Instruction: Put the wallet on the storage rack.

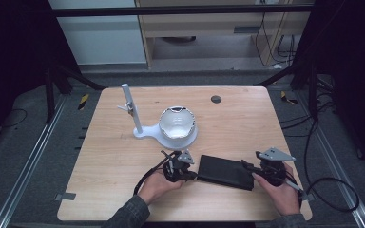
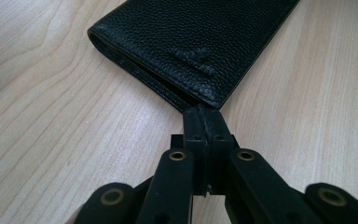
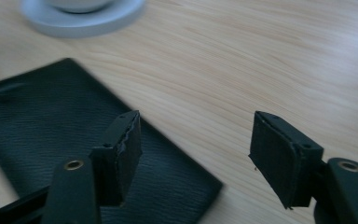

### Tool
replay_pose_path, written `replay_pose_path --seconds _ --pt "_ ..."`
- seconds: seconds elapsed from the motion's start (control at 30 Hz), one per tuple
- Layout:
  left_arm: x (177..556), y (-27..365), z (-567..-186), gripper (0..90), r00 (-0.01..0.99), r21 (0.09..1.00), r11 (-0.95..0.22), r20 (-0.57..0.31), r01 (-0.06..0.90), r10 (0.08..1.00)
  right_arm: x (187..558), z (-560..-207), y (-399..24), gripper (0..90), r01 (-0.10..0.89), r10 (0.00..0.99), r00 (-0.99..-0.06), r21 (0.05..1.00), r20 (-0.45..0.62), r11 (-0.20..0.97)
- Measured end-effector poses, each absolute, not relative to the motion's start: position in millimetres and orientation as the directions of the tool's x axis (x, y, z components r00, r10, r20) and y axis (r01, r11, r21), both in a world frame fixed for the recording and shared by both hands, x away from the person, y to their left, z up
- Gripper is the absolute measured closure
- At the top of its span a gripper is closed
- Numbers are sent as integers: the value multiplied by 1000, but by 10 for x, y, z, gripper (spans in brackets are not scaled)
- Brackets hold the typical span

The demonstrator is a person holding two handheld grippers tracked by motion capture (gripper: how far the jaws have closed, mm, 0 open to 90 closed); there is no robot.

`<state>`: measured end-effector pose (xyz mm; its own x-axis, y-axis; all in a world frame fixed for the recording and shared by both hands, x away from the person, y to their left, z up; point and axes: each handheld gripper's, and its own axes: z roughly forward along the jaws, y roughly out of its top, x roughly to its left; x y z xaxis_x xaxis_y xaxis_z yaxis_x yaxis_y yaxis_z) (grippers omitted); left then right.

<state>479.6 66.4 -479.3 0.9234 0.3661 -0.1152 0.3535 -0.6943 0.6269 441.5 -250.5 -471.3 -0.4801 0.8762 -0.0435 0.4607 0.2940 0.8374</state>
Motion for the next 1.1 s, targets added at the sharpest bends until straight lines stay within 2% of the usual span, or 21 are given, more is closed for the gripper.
replay_pose_path --seconds 0.13,0.3,0.53,0.83,1.1 --pt "4805 643 -4793 899 922 630 -690 -118 356 368 4319 -4603 -2256 278 417 811 -581 828 -73 373" --pt "4820 636 -4777 898 923 635 -686 -122 356 365 4216 -4651 -1964 199 376 714 -683 766 -150 521" --pt "4826 638 -4757 898 918 647 -668 -136 367 372 4227 -4782 -1726 156 356 646 -732 687 -216 634" --pt "4848 607 -4698 896 916 666 -647 -150 371 371 4297 -4804 -1691 223 370 643 -722 644 -254 670" --pt "4872 550 -4639 894 917 678 -633 -167 374 363 4332 -4784 -1719 398 366 651 -700 635 -293 680"
